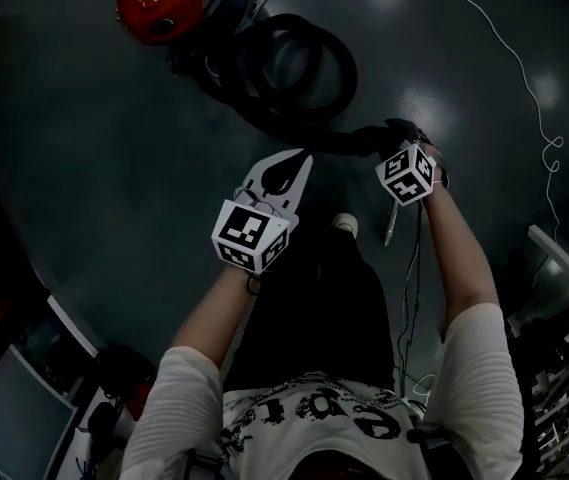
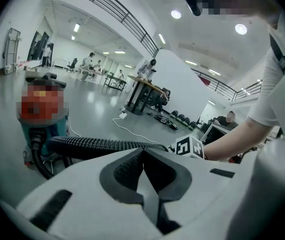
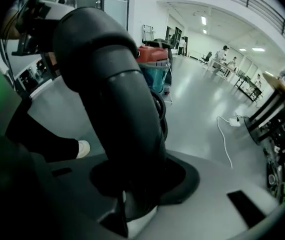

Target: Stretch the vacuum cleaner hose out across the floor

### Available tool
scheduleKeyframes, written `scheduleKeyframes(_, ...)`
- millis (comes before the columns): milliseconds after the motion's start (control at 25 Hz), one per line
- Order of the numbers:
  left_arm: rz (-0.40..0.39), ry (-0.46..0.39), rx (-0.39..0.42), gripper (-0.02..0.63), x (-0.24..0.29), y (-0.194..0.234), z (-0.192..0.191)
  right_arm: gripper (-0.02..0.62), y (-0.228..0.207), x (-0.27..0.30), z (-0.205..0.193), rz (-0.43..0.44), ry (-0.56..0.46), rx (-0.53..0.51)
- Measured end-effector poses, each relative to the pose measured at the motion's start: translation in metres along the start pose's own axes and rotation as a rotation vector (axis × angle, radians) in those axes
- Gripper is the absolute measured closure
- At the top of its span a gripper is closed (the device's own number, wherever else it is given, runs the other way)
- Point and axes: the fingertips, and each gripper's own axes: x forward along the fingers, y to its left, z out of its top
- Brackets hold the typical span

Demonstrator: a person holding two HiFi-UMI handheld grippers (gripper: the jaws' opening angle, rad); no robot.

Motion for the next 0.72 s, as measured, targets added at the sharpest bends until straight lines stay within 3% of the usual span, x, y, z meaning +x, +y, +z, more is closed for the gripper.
scheduleKeyframes(120, 0.023, 0.009, -0.023, 0.600, -0.046, -0.031, 0.028, 0.479, 0.007, -0.071, 0.016, 0.004, -0.012, 0.071)
scheduleKeyframes(280, 0.020, -0.007, -0.028, 0.600, -0.098, -0.076, 0.075, 0.483, 0.016, -0.157, 0.043, -0.036, -0.013, 0.043)
scheduleKeyframes(560, 0.011, -0.098, 0.004, 0.600, -0.172, -0.151, 0.165, 0.491, -0.007, -0.307, 0.093, -0.153, -0.028, 0.105)
scheduleKeyframes(720, 0.030, -0.142, 0.021, 0.600, -0.215, -0.186, 0.187, 0.494, -0.002, -0.383, 0.093, -0.195, -0.022, 0.148)
